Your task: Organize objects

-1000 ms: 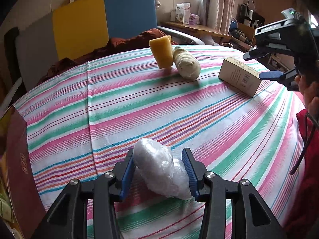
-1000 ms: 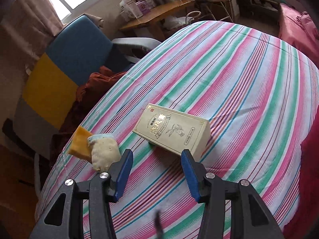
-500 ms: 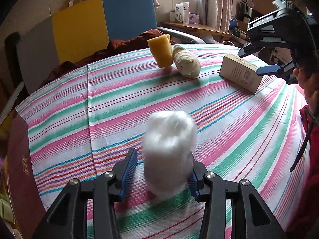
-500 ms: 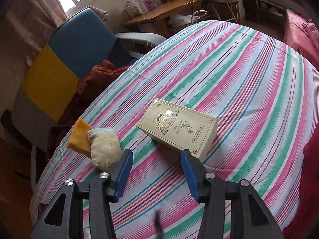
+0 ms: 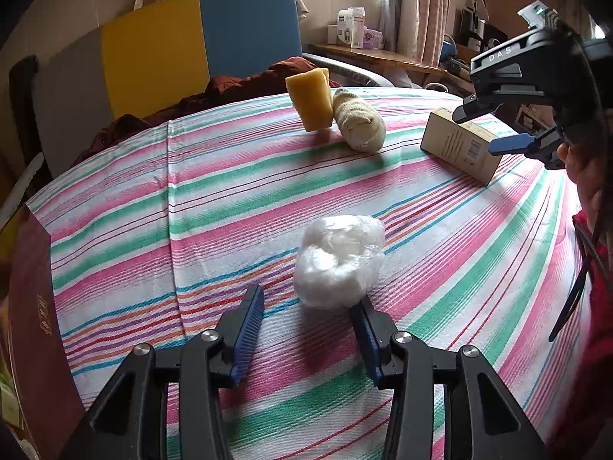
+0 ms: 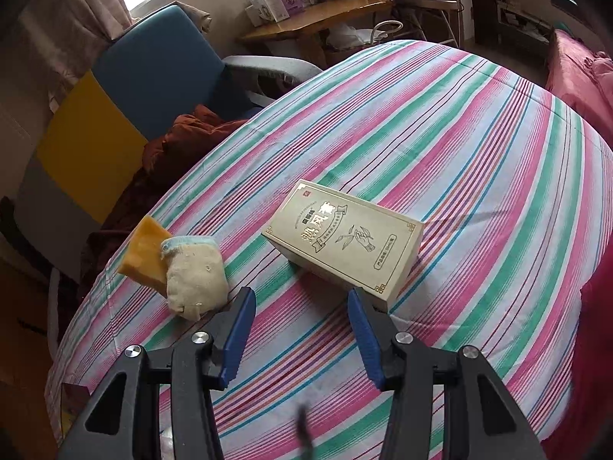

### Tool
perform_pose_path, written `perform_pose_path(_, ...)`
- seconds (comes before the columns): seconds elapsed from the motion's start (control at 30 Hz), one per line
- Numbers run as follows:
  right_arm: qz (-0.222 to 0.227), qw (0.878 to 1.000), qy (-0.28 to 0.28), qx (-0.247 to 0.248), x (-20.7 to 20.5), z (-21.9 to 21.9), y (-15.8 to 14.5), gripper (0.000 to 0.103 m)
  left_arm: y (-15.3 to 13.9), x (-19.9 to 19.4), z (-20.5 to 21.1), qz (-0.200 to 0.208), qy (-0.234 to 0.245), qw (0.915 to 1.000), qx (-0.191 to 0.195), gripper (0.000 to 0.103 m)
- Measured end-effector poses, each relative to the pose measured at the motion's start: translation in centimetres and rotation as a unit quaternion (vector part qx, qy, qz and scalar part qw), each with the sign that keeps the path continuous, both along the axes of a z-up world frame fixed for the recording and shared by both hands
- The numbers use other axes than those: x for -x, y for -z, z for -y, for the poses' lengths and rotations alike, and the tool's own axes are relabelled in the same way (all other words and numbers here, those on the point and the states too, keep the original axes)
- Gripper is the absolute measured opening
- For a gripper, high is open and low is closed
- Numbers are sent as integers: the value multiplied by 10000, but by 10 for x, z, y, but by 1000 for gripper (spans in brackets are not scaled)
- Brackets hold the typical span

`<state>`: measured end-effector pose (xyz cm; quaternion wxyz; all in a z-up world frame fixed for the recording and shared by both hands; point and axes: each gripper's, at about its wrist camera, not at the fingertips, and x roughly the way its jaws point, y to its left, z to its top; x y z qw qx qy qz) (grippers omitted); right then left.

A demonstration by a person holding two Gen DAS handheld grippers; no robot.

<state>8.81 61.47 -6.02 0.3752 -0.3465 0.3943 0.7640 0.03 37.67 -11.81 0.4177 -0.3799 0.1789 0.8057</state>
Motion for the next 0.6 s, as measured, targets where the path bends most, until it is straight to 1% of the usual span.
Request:
perform_pose_path(0.13,-65,10000,0,-6,-1,0,-3,51,0,3,4,111,-35,9999,-96,43)
perform_pose_path(0.23,-161,9999,-7,-9,-3,-1,-6,51,-1,5,5,194,-45,9997,-147,42)
perform_pose_path(0.3,-210,9998,-23,26,-3,-2,-6,51,-4,10,8,388,-72,9988,-302,43)
perform_pose_path(0.37,-227,9997,-26,85,-3,-3,-5,51,-5,13,11,540,-90,9977,-390,45)
perform_pose_path(0.4,-278,9995,-35,146,-4,-4,-5,51,-6,13,11,563,-45,9978,-347,48)
perform_pose_path(0.43,-313,9993,-49,176,-4,-4,-5,51,-8,11,10,525,8,9982,-283,57)
perform_pose_path(0.47,-341,9992,-58,190,-4,-3,-6,51,-10,8,9,505,102,9984,-236,60)
perform_pose_path(0.5,-377,9991,-65,196,-5,-3,-7,51,-13,4,10,501,166,9983,-241,62)
perform_pose_path(0.6,-475,9985,-72,244,-6,-3,-9,51,-20,-1,13,393,210,9988,-214,64)
